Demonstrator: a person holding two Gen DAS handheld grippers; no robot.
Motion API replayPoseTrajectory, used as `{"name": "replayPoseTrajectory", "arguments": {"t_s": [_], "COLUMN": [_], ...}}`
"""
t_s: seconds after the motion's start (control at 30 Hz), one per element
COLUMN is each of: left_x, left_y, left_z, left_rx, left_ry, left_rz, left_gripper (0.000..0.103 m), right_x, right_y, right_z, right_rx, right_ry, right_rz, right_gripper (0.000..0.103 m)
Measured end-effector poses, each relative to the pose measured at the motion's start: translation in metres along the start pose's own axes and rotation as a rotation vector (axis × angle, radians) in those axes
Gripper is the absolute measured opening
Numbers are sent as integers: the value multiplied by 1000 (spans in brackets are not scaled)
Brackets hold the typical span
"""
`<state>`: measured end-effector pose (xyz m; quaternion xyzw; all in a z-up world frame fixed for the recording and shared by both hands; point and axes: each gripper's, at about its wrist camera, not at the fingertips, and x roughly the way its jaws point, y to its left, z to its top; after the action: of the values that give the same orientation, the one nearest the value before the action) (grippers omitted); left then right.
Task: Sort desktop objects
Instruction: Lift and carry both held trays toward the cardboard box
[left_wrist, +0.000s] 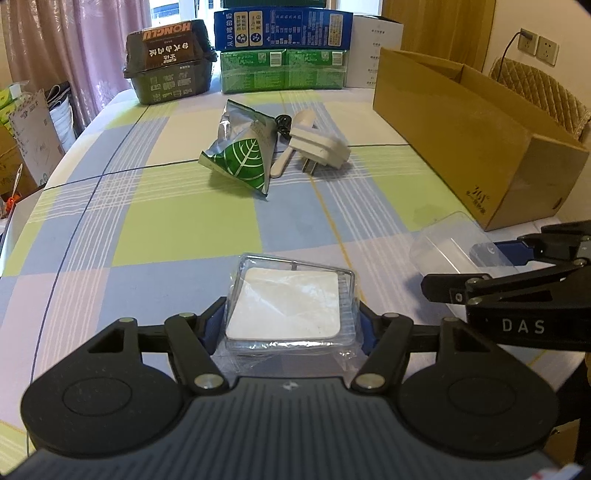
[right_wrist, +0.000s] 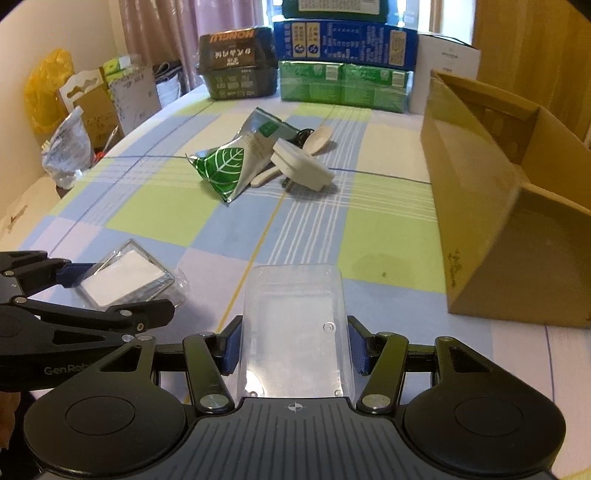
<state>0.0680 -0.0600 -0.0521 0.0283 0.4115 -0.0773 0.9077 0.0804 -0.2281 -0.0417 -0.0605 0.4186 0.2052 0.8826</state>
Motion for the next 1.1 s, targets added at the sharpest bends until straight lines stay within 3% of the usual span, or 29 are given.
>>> {"name": "replayPoseTrajectory", "arguments": {"t_s": [0.8,1.1], "left_x": [-40,-42], "left_y": [-37,-65], "left_z": [1,25], "left_rx": [11,42], "left_ry": [-11,-33], "left_rz": [-30,-87], "left_gripper": [64,64], "right_x": [-57,-88], "right_y": [-30,-70], "right_z": [-8,4], "right_rx": [82,123], "right_ry": [-79,-144], "right_rz": [-33,-99], "right_gripper": [54,54]}}
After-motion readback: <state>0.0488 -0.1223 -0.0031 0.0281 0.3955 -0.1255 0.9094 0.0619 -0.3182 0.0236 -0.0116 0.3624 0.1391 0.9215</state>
